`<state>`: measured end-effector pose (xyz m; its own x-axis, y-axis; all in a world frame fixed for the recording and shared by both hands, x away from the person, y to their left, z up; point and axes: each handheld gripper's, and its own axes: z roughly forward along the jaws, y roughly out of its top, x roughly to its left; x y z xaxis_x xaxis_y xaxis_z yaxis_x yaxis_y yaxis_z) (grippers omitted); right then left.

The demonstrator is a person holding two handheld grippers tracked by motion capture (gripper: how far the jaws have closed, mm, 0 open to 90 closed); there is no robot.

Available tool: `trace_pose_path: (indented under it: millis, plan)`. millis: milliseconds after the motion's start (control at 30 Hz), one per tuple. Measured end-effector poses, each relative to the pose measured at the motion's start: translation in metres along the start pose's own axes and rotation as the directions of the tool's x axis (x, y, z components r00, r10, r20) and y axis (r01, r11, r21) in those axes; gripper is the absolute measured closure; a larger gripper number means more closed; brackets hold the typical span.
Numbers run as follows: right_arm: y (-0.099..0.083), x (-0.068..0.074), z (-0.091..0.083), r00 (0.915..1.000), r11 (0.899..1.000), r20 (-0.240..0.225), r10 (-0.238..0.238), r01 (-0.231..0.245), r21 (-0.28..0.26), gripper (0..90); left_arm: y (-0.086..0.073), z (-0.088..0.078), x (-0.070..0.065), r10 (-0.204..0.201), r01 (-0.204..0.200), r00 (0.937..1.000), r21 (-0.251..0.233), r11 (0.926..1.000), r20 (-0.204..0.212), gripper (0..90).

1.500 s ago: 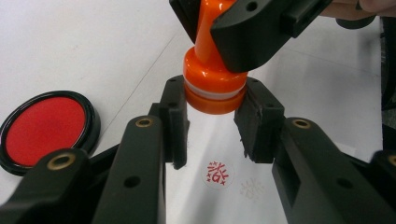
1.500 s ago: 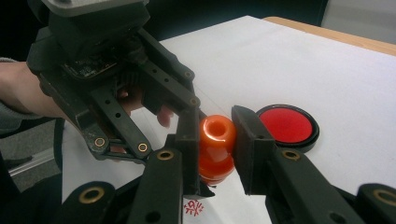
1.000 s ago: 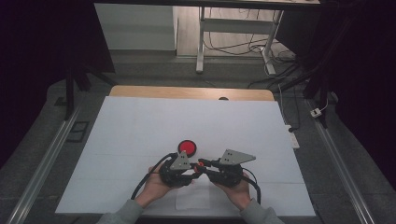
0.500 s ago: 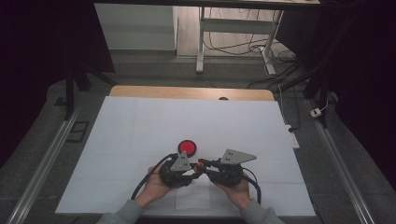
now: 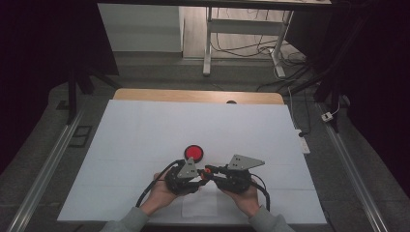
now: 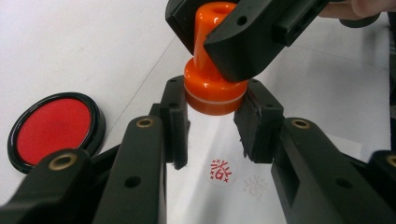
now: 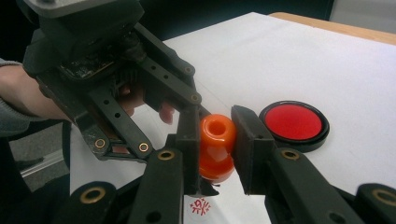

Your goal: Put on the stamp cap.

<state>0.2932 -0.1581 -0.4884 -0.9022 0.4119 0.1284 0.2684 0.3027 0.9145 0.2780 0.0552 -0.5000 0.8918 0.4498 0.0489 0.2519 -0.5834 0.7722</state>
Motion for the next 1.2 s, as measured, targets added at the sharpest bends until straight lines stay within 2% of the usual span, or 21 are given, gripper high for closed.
trace_pose_path:
  millis: [400, 733, 867, 933, 1033, 1100, 1200]
  plan:
    - [-0.0007, -0.0020, 0.0008, 0.9998, 1.000, -0.015, 0.015, -0.015, 0.019, 72.7, -0.0003, 0.0005, -0.0008, 0.025, -0.025, 0.9997, 0.026, 0.9994, -0.005, 65.4]
    - [-0.0037, 0.0002, 0.0027, 1.0000, 1.000, -0.001, 0.001, -0.001, 0.024, 72.9, -0.0027, 0.0024, -0.0006, 0.017, -0.017, 0.9999, 0.029, 0.9994, 0.001, 65.4]
    - [-0.0041, -0.0005, 0.0024, 0.9999, 1.000, -0.004, 0.011, -0.011, 0.016, 72.8, -0.0028, 0.0017, -0.0002, 0.006, -0.006, 1.0000, 0.013, 0.9999, 0.004, 65.4]
    - [-0.0023, -0.0006, 0.0016, 0.9999, 1.000, -0.006, 0.010, -0.010, 0.015, 72.8, -0.0026, 0.0002, 0.0021, -0.005, 0.005, 0.9997, 0.001, 1.0000, 0.024, 65.3]
    - [0.0013, 0.0006, 0.0004, 1.0000, 1.000, 0.000, -0.004, 0.004, 0.005, 72.7, -0.0025, -0.0008, 0.0003, 0.007, -0.007, 1.0000, -0.018, 0.9998, 0.002, 65.2]
    - [0.0015, 0.0019, 0.0001, 0.9998, 1.000, 0.008, -0.019, 0.019, 0.008, 72.6, -0.0028, -0.0006, 0.0007, 0.002, -0.002, 1.0000, -0.024, 0.9997, 0.002, 65.1]
    - [0.0012, 0.0010, -0.0002, 0.9999, 1.000, 0.008, -0.011, 0.011, -0.001, 72.5, -0.0033, -0.0004, 0.0016, -0.004, 0.004, 1.0000, -0.032, 0.9995, 0.007, 64.9]
